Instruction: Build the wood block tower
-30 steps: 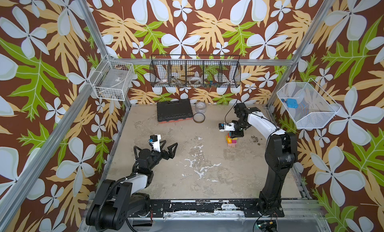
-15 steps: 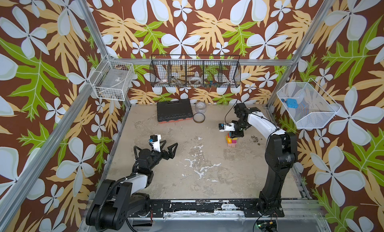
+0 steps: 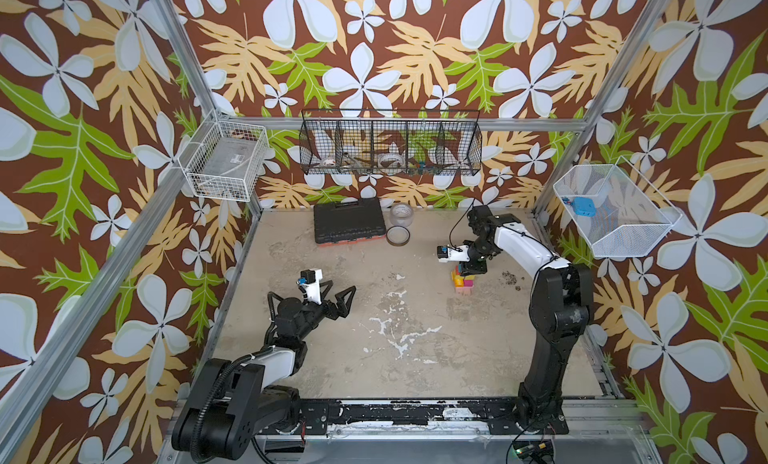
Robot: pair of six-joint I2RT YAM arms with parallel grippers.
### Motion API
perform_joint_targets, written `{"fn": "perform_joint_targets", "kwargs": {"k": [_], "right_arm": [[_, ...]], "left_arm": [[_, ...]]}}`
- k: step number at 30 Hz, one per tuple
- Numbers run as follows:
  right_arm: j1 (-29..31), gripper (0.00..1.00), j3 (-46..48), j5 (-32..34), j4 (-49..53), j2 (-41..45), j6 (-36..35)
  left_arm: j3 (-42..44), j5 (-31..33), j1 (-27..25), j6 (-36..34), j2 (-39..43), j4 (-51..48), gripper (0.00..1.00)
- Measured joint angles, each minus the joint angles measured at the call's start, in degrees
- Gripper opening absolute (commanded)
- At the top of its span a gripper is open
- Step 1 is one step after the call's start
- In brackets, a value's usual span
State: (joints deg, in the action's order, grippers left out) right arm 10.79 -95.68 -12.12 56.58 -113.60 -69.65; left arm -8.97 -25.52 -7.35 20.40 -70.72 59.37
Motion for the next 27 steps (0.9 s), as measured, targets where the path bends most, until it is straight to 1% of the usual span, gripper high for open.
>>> {"fn": "perform_joint_targets", "kwargs": {"k": [3,7,10,13,16,19,21,24,27], "right_arm": [[0.00,0.50,0.09,0.07,-0.04,0.00,0.04],[0.00,0.54,0.22,-0.07,-0.22,0.79,0.22],[-0.02,0.59,0.81,-1.66,-0.79,3.17,0.22],[-0.02,0.61,2.14,-4.17,-1.88,6.86,0.17],[0.00,0.61,4.39,-7.32,-3.37,11.37,0.13],[0.00,0.69,9.27,-11.47,-7.28,18.51,0.63],[0.02,0.70,14.16,-13.46,-12.26,24.94,3.78],[-0.15,0.71,20.39,-14.86,-21.92,34.10,11.98],[-0.92,0.78,26.82,-14.40,-33.55,41.75,22.36]], "left_arm": [[0.00,0.00,0.00,0.00,-0.02,0.00,1.00],[0.00,0.00,0.00,0.00,-0.02,0.00,1.00],[0.00,0.00,0.00,0.00,-0.02,0.00,1.00],[0.00,0.00,0.00,0.00,-0.02,0.00,1.00],[0.00,0.02,0.00,0.00,-0.02,-0.02,1.00],[0.00,0.04,0.00,0.00,-0.02,-0.02,1.00],[0.00,0.39,0.00,0.02,-0.02,-0.02,1.00],[-0.31,1.90,0.00,0.04,0.00,-0.50,1.00],[-0.61,3.02,0.00,0.04,0.00,-0.81,1.00]]}}
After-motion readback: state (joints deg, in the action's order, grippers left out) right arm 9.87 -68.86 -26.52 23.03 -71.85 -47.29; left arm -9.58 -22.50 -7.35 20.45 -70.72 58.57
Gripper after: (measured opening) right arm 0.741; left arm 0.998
